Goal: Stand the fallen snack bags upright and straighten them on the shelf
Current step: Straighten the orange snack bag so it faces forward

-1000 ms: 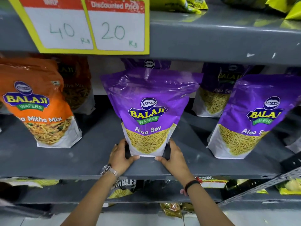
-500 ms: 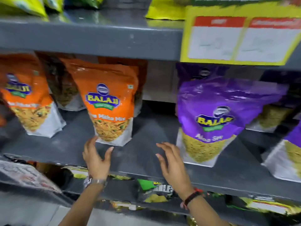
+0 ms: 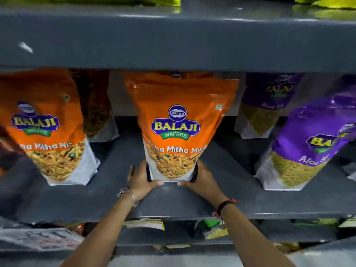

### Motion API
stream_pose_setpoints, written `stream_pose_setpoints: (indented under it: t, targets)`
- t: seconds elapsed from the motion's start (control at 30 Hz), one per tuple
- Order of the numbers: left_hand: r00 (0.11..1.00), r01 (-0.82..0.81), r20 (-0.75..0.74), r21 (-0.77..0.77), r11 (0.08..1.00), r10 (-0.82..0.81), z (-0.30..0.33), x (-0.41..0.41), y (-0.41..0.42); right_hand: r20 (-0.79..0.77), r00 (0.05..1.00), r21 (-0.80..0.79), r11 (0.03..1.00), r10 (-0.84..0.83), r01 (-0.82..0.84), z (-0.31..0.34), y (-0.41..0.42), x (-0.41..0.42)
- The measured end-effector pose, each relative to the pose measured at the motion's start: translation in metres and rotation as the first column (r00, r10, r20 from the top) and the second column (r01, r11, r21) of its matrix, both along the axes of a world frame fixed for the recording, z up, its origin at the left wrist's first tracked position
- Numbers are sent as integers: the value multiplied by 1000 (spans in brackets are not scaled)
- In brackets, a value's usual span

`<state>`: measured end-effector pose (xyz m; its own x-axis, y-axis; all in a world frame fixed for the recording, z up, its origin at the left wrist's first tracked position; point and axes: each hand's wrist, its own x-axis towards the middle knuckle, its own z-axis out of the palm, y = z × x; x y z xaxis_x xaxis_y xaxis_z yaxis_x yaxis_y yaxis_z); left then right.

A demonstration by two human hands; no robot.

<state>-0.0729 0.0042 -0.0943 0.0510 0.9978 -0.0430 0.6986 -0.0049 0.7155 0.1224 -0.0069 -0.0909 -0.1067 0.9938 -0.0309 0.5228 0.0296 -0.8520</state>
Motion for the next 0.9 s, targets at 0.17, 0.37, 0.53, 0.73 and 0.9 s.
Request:
stream_pose_setpoints:
  t: [0.17,0.37,0.53,0.73,0.9]
  targets:
    - [999,37,-16,3,999,-37,-5,-4,-10,-24,999,29,999,-31,32,2,-14,0]
    - [998,49,-50,55,997,-46,-14,-5,-31,44,998,19,999,-39,38,-7,-35,7]
    - [999,48,-28,45,998,-46,-18,-7,-32,124,989,69,995,-79,71,-5,-42,5]
    - [996,25,-92,69,997,-19,-15,-3,-33,136,987,65,995,-86,77,-6,-41,5]
    - [999,33,-8,33,999,-33,-12,0,-39,-13,993,61,991,-119,119,-7,-47,11]
